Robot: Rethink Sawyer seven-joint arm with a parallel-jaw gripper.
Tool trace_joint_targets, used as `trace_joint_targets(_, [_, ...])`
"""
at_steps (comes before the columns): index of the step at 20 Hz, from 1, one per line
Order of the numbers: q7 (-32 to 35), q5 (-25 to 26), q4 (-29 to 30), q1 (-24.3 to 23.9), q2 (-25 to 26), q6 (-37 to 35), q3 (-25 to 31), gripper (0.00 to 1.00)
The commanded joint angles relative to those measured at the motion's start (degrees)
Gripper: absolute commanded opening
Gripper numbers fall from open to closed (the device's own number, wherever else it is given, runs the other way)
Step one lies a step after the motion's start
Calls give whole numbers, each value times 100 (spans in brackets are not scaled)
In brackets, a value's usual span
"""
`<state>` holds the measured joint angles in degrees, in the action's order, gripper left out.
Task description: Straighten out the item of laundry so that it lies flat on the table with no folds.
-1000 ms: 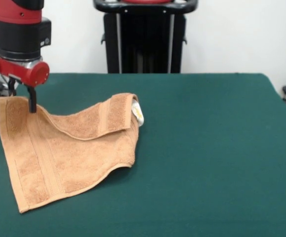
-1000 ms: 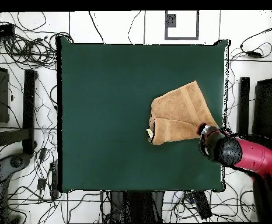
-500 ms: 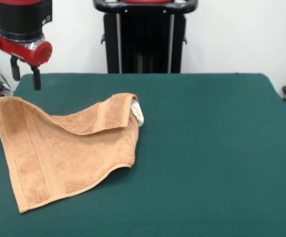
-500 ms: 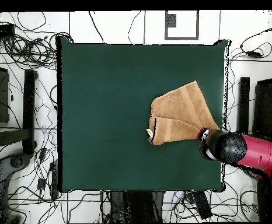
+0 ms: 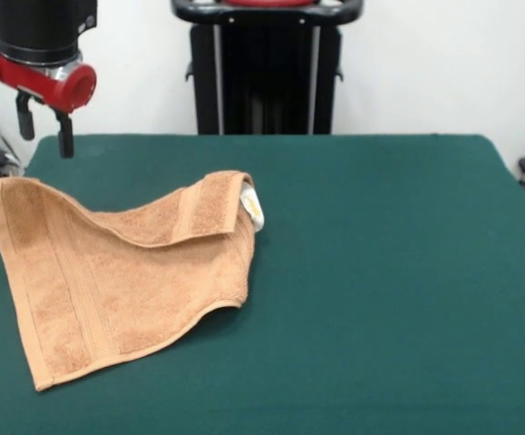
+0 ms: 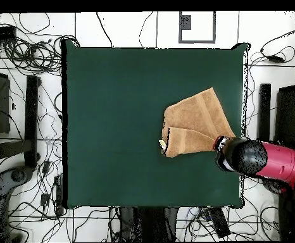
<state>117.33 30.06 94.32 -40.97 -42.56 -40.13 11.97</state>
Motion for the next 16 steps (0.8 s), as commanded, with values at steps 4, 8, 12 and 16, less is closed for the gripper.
trace_joint_targets(4, [-227, -43, -69, 500, 293, 218, 591, 100])
trace_joint_targets(8, [-4, -54, -204, 644, 520, 405, 554, 100])
trace_joint_targets(12, [154, -55, -358, 789, 735, 564, 492, 100])
trace_joint_targets(16, [236, -91, -475, 927, 836, 589, 423, 100])
